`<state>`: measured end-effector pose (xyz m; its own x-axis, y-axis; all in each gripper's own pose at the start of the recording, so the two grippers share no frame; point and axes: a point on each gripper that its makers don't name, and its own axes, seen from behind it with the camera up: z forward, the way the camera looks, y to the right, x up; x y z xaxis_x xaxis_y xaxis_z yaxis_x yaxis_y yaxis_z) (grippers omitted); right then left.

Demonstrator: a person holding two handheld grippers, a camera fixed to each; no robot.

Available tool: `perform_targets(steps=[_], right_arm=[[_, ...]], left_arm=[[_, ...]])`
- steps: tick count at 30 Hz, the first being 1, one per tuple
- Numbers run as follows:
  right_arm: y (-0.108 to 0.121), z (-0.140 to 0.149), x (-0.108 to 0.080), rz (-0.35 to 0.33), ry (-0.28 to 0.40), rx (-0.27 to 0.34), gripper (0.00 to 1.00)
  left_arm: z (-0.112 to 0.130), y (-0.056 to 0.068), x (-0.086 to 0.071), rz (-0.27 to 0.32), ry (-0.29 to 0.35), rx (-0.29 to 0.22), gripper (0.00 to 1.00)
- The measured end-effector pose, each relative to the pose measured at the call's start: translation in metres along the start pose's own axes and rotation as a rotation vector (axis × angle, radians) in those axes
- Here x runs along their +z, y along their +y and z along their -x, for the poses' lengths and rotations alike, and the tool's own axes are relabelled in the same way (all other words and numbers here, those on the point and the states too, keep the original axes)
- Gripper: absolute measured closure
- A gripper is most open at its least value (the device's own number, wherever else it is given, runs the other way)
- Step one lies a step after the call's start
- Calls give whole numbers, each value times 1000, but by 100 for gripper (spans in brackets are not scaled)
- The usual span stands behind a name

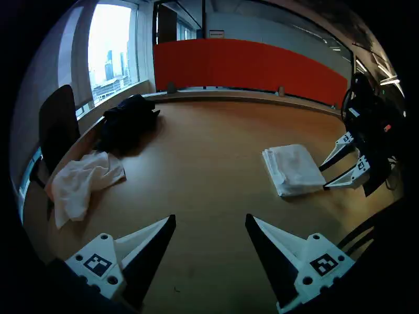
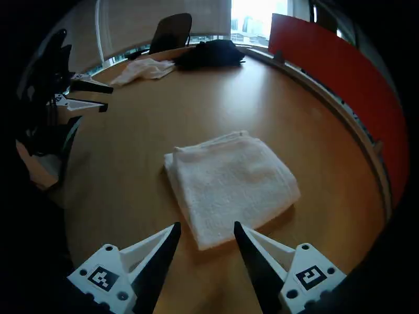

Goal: Fold towel

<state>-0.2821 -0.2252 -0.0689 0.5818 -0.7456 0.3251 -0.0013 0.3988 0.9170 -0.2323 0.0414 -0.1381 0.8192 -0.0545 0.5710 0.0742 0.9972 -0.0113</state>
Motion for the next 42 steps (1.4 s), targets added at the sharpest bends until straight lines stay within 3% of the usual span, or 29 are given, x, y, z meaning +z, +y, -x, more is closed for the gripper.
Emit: perform_targets(steps=[8,16,27,37,42], right_arm=[[-1,16,2,12,-29,12,26],[-1,19,4,28,-31,41,51],[1,29,4,54,-40,78,61],[8,30,4,81,-40,92,94],[12,27,2,91,-29,92,97]], left_arm=[[1,-1,0,0,-2,2,1],[2,-1,0,0,-4,2,1],[0,-1,1,2,-4,4,1],[0,0,1,6,-4,7,1],[-1,1,2,8,-3,8,1]])
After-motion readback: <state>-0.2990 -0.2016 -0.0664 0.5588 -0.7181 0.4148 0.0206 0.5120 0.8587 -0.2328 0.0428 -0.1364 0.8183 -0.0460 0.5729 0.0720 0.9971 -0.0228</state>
